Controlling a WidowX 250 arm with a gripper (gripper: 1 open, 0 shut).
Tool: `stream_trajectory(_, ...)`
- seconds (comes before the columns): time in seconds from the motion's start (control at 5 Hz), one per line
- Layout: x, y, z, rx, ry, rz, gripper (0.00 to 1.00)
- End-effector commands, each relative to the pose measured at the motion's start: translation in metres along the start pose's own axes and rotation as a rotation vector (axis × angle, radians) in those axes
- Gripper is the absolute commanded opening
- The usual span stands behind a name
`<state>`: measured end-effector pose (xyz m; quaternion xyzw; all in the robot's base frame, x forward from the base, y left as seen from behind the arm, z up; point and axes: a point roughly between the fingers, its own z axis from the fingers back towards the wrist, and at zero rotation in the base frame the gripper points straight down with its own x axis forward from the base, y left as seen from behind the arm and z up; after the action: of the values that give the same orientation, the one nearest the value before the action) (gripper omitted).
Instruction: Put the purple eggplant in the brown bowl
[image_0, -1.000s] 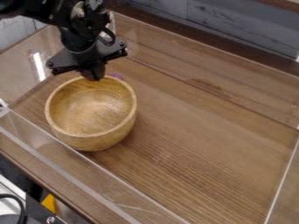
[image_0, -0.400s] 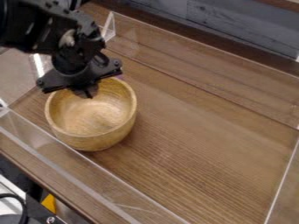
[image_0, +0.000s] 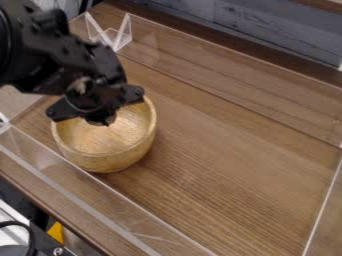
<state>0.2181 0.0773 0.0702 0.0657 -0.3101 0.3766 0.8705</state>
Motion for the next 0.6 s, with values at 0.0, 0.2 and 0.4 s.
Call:
stream_trajectory(0.0,-0.004,-0.007,-0.007,-0.013,-0.045,-0.016,0.00)
stream_trajectory(0.2,-0.010,-0.009,-0.018,-0.015,-0.082,-0.032,0.00)
stream_trajectory(0.4,-0.012,-0.008,-0.025,-0.009,-0.109,-0.044,1.00)
